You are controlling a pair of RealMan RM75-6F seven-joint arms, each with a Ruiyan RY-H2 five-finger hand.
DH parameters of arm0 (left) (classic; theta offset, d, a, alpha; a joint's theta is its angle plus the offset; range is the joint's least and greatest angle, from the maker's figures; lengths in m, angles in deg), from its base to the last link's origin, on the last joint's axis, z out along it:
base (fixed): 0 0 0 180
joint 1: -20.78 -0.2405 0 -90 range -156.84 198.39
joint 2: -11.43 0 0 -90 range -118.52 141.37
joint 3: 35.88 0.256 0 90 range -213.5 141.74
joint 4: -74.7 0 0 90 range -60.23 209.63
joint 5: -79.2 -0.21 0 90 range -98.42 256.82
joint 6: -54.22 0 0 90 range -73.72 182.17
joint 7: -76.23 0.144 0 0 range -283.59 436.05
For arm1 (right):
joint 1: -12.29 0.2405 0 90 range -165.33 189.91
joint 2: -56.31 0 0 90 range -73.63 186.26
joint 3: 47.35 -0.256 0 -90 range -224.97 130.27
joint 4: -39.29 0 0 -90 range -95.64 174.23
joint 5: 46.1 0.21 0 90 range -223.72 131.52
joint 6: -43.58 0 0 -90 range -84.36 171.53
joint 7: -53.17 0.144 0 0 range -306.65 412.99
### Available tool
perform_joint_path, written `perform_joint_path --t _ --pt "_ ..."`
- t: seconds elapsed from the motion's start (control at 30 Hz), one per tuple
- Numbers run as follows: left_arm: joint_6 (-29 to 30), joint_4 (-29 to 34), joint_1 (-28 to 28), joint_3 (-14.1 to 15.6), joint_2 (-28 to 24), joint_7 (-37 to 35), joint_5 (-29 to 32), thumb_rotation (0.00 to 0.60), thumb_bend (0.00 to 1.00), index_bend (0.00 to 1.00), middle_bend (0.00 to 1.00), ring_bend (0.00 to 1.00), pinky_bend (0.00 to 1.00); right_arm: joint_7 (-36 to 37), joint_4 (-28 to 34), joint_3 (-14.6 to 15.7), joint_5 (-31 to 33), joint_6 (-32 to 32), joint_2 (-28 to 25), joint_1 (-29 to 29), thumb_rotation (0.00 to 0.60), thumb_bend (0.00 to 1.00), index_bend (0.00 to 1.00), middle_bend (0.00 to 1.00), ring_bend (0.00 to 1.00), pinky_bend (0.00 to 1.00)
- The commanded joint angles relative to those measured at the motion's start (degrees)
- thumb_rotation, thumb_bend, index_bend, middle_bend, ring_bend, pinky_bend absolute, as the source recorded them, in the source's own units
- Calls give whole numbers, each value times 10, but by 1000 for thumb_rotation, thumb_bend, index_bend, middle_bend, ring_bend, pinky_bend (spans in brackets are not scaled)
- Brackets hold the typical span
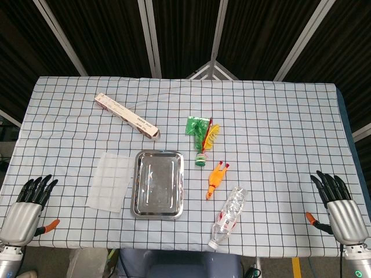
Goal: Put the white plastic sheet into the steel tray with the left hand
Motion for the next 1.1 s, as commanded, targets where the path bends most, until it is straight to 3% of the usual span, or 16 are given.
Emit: perform_joint_path --t 0.03,0.3,0.47,0.77,1.1 --pt "-1 0 0 0 0 1 0 600 0 0 0 0 0 0 0 0 0 0 0 0 600 290 0 0 0 0" --pt "-12 2 3 5 0 4 0 600 0 0 0 0 0 0 0 0 -1 0 0 0 600 290 0 0 0 0" --pt "-36 -4 10 12 3 16 3 600 91 1 0 0 0 0 1 0 -1 0 1 1 600 290 0 0 0 0" --pt "-111 -26 44 15 30 54 14 600 181 263 0 0 0 2 1 1 -3 -2 0 0 600 290 0 0 0 0" --pt "-146 -97 79 -12 97 81 29 600 253 325 0 0 0 4 1 1 -3 -2 -1 0 600 290 0 0 0 0"
